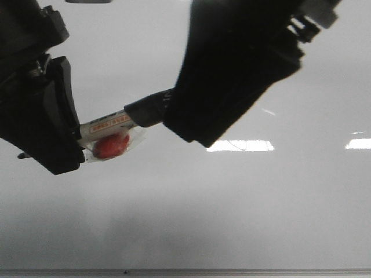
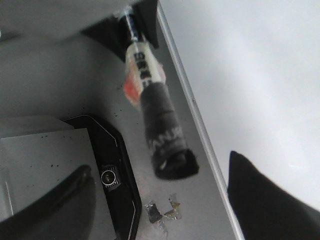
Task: Write number 8 on whiteboard
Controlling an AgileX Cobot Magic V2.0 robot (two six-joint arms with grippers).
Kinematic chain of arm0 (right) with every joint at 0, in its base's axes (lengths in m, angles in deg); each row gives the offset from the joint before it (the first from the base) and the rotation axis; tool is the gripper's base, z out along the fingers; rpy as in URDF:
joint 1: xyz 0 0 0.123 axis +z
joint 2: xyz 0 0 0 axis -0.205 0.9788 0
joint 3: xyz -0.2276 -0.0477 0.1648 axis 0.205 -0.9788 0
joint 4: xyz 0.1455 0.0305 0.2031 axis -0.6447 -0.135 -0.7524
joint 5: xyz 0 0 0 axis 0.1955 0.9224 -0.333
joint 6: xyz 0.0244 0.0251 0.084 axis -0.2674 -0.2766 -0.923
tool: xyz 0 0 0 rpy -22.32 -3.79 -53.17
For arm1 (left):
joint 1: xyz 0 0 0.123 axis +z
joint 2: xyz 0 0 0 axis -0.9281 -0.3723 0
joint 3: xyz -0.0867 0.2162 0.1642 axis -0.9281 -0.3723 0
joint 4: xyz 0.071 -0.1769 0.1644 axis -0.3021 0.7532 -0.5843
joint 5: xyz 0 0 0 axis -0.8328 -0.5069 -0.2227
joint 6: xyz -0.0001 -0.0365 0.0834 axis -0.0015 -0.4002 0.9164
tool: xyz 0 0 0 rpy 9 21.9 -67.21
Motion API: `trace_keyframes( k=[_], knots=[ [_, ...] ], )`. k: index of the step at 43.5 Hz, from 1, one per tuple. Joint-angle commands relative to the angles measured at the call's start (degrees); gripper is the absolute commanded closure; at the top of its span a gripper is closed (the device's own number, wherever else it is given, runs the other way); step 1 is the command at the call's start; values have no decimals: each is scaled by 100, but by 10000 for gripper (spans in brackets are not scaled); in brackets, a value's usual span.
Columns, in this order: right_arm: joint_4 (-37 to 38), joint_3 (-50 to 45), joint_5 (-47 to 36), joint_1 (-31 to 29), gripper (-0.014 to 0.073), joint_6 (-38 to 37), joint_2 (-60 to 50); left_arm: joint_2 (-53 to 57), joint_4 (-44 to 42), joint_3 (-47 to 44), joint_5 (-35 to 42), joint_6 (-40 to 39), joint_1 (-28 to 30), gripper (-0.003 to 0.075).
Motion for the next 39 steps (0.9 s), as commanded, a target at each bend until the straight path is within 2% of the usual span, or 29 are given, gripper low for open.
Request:
trace_keyframes(
  k=[1,16,28,34,39],
  knots=[
    [-177,374,-246,10,34,134,35,172,111,193,198,3,-46,739],
    [-885,577,-199,10,53,733,420,172,111,193,239,3,-46,739],
    [-956,577,-132,10,332,759,549,172,213,193,248,3,-46,739],
    [-990,577,-132,10,502,759,549,172,225,193,236,3,-46,738],
    [-998,577,-137,10,627,759,549,172,225,193,248,-18,-46,694]
  ],
)
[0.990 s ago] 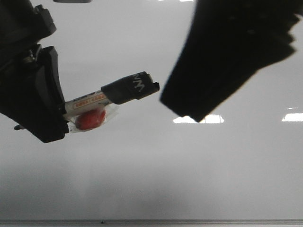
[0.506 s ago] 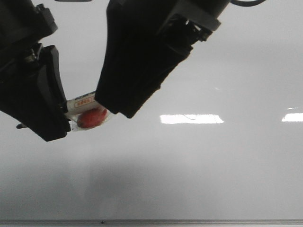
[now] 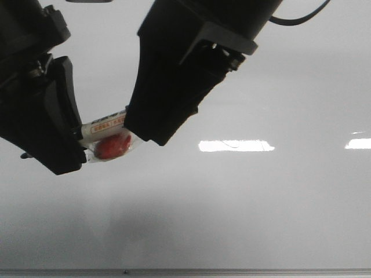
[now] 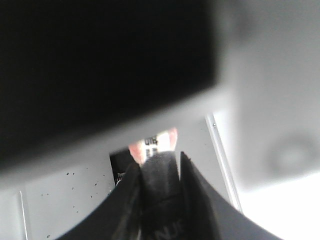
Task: Write number 8 on whiteboard
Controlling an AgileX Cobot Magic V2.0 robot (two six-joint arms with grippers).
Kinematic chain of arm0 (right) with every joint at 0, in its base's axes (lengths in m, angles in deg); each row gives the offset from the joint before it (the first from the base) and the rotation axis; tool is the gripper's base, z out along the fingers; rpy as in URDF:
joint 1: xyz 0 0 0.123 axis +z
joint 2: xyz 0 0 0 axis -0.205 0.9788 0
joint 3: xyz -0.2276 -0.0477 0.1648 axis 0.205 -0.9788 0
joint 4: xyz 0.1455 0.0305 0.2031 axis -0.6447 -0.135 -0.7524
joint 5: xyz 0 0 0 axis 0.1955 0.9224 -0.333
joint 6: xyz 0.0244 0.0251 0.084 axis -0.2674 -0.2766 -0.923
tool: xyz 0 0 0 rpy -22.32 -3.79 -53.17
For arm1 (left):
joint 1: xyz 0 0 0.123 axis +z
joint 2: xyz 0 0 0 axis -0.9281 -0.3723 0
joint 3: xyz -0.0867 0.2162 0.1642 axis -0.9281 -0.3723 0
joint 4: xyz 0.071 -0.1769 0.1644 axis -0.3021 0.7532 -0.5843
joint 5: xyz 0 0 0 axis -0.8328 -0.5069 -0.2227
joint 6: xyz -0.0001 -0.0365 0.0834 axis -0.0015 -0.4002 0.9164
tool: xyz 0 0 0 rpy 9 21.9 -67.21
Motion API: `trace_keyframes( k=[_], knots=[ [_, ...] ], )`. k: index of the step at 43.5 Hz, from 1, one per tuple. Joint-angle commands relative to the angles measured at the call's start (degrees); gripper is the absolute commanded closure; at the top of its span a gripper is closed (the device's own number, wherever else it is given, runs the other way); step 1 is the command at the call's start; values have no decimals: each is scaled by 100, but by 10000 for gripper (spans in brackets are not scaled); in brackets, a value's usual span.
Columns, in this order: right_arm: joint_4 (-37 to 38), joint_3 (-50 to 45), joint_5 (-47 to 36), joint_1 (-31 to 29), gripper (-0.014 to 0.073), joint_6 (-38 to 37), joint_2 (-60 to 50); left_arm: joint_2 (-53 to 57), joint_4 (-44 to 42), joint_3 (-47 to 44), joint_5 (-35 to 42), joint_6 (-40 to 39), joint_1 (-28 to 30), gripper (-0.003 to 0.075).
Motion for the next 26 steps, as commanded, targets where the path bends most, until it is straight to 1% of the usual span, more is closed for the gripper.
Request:
trace_keyframes(
  k=[1,2,3,4,6,7,9,12,13,15,19,23,26],
  knots=[
    [-238,184,-141,1,647,11,-178,172,164,193,238,-128,-46,671],
    [-238,184,-154,1,668,11,-178,172,164,193,238,-137,-46,631],
    [-238,184,-161,1,663,11,-178,172,164,193,238,-155,-46,607],
    [-238,184,-160,1,659,11,-178,172,164,193,238,-168,-46,566],
    [-238,184,-167,-5,657,11,-178,172,164,193,238,-178,-46,452],
    [-238,184,-167,-5,657,11,-178,172,164,193,238,-178,-46,382],
    [-238,184,-155,-35,657,5,-189,172,154,193,279,-230,-46,281],
    [-238,172,-102,-117,657,0,-208,207,140,193,342,-302,-36,156],
    [-238,159,-96,-155,657,0,-220,208,110,179,343,-302,-25,136],
    [-238,99,-96,-258,657,0,-277,252,72,127,343,-302,56,125],
    [-238,-149,-108,-526,657,0,-448,430,68,-41,405,-397,343,153],
    [-238,-435,-241,-862,657,0,-648,757,215,-332,507,-576,776,218],
    [-313,-632,-495,-1086,657,0,-769,1134,587,-645,599,-576,1149,307]
  ],
)
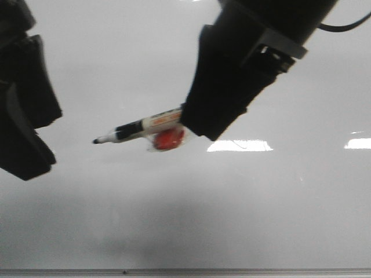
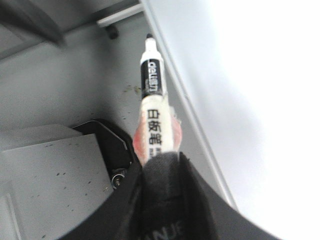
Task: Write number 8 on whiteboard
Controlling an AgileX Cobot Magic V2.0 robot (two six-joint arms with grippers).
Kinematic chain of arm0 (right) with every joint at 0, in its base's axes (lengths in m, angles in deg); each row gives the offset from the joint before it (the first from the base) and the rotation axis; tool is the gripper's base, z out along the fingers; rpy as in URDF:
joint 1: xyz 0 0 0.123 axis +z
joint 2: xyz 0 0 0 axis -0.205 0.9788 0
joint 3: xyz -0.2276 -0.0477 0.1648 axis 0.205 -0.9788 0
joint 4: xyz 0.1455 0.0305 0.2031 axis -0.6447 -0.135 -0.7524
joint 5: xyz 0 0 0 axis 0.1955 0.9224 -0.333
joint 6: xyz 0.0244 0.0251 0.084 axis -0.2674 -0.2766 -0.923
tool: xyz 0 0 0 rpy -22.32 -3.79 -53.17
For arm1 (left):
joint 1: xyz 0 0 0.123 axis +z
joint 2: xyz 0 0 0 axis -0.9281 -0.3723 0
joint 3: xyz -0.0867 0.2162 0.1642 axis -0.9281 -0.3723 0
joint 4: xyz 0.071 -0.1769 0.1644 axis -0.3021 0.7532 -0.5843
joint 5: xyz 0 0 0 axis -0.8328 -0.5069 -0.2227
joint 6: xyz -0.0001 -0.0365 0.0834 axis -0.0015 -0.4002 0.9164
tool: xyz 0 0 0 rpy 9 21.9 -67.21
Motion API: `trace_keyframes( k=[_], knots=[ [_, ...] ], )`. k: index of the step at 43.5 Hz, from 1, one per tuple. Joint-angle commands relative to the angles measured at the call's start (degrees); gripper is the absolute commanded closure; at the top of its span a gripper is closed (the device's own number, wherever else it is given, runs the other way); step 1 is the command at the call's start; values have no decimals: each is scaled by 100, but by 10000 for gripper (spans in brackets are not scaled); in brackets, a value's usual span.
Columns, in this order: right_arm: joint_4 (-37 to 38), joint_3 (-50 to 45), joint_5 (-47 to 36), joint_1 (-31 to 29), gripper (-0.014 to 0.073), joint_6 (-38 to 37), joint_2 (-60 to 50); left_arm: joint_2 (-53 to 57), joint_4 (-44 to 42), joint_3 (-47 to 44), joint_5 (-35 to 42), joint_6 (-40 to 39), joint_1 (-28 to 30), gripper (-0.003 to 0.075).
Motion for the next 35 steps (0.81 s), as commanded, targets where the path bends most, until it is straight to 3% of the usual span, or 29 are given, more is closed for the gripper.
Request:
trace_keyframes(
  k=[1,6,12,23,35],
  knots=[
    [-322,-52,-468,-250,657,0,-334,601,607,-230,335,-122,472,335],
    [-676,-65,-977,-327,657,0,-340,1416,1284,-855,783,-122,1036,522],
    [-1011,-65,-1571,-305,657,0,-246,2497,1514,-1504,1153,-122,1384,737],
    [-1104,-43,-2526,-305,657,0,259,4329,1864,-2069,1246,-122,1424,739],
    [-1288,426,-2875,-305,657,0,1094,5051,1913,-2118,1218,-122,1424,739]
  ],
)
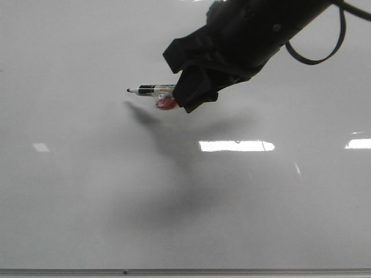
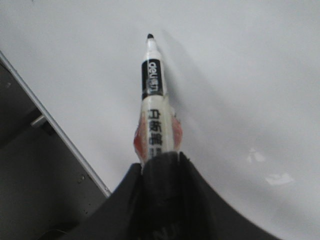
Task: Write number 8 on whiteboard
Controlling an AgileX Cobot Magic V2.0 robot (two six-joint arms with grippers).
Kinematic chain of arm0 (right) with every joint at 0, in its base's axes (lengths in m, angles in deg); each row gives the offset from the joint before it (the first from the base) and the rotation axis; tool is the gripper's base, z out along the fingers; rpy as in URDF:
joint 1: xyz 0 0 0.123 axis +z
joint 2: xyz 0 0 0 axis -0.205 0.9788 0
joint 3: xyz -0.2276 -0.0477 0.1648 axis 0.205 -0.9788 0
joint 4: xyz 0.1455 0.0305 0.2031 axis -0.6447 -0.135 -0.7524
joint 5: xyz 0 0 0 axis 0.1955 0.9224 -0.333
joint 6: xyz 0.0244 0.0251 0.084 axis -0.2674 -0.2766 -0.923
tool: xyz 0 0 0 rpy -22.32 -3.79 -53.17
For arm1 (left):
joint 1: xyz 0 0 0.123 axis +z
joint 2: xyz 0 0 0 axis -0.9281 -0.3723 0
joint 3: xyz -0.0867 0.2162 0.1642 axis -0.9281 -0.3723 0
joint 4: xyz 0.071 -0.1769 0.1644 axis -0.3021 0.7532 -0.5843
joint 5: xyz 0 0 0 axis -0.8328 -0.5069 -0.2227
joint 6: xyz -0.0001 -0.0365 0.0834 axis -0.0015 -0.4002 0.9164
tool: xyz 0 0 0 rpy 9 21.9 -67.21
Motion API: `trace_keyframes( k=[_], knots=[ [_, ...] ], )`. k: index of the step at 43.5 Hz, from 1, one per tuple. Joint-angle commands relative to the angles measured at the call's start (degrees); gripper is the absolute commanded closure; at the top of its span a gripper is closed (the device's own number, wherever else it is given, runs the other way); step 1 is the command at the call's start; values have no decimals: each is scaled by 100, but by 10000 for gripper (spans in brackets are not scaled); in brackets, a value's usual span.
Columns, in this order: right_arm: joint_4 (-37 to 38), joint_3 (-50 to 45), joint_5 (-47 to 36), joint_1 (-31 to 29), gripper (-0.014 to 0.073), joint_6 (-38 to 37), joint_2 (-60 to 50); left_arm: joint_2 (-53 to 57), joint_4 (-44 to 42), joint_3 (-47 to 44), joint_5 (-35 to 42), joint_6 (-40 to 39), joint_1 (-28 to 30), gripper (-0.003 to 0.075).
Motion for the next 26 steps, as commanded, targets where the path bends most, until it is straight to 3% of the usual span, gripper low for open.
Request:
trace_keyframes(
  k=[1,12,26],
  knots=[
    [-178,338,-347,-22,657,21,68,25,202,143,359,-59,8,739],
    [-160,692,228,-22,657,21,698,25,212,143,349,-59,8,739],
    [428,626,1015,-300,651,-110,770,25,199,143,360,-59,8,739]
  ],
)
